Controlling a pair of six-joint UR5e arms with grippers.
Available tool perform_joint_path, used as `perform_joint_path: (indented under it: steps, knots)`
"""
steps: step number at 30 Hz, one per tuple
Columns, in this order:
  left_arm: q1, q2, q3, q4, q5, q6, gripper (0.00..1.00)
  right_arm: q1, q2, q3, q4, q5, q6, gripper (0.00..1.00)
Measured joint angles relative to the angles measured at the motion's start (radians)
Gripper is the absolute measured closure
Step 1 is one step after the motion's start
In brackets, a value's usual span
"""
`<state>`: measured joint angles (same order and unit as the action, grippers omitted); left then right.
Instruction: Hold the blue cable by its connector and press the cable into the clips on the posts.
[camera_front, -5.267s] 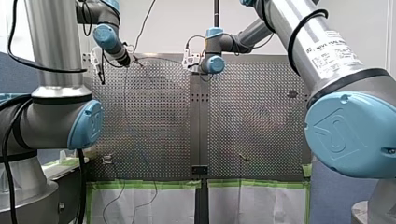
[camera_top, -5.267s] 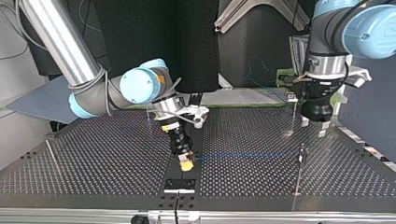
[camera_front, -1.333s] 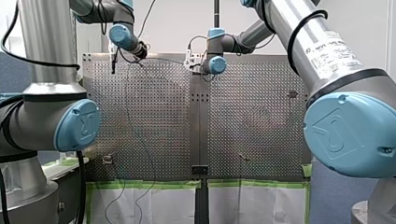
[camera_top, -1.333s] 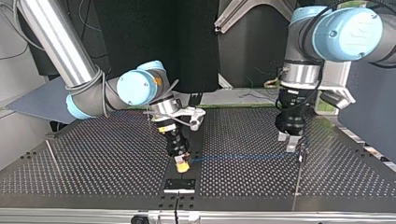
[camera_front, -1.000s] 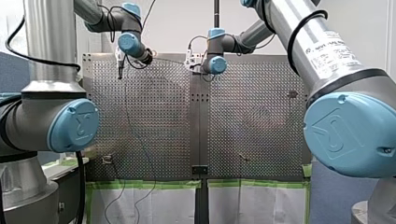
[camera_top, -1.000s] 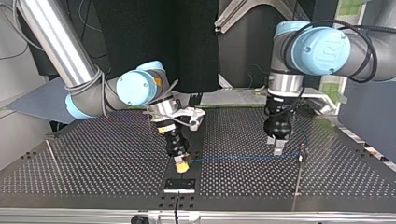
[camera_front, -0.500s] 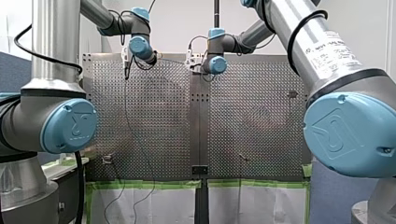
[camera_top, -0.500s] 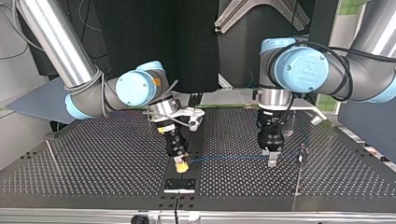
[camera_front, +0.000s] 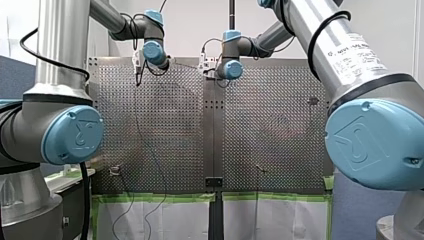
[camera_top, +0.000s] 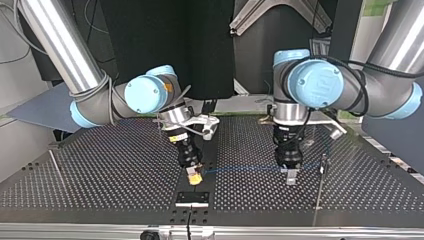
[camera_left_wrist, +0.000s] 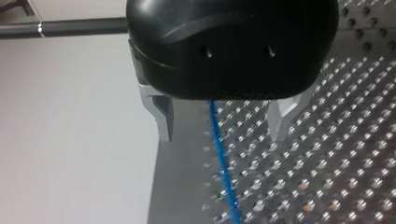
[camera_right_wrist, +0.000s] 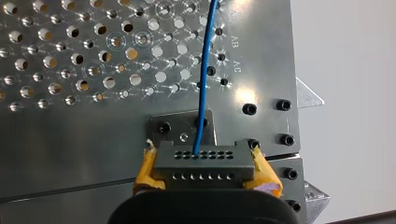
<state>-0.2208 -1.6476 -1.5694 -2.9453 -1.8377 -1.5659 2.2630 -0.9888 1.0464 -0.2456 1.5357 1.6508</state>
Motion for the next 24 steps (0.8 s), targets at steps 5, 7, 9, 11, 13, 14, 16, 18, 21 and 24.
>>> perform_joint_path:
  steps: [5, 7, 9, 11, 13, 14, 16, 18, 21, 24]
  knots:
    - [-0.001, -0.001, 0.007, 0.011, -0.020, 0.001, 0.00, -0.001, 0.000, 0.000, 0.000, 0.000, 0.000, 1.00]
    - [-0.002, -0.001, 0.008, 0.012, -0.020, 0.002, 0.00, -0.001, 0.000, 0.000, 0.000, 0.000, 0.000, 1.00]
    - [-0.002, -0.001, 0.008, 0.012, -0.020, 0.002, 0.00, -0.001, 0.000, 0.000, 0.000, 0.000, 0.000, 1.00]
    - [-0.002, -0.001, 0.008, 0.012, -0.019, 0.003, 0.00, -0.001, 0.000, 0.000, 0.000, 0.000, 0.000, 1.00]
    - [-0.003, -0.001, 0.008, 0.013, -0.020, 0.006, 0.00, -0.001, 0.000, 0.000, 0.000, 0.000, 0.000, 1.00]
    - [-0.004, -0.001, 0.008, 0.014, -0.020, 0.008, 0.08, -0.001, 0.000, 0.000, 0.000, 0.000, 0.000, 1.00]
    - [-0.004, -0.002, 0.007, 0.015, -0.020, 0.015, 0.22, -0.001, 0.000, 0.000, 0.000, 0.000, 0.000, 1.00]
    - [-0.005, -0.002, 0.007, 0.016, -0.022, 0.023, 0.54, -0.001, 0.000, 0.000, 0.000, 0.000, 0.000, 1.00]
    - [-0.006, -0.002, 0.007, 0.023, -0.024, 0.031, 0.89, -0.001, 0.000, 0.000, 0.000, 0.000, 0.000, 1.00]
    - [-0.007, -0.002, 0.007, 0.026, -0.024, 0.034, 1.00, -0.001, 0.000, 0.000, 0.000, 0.000, 0.000, 1.00]
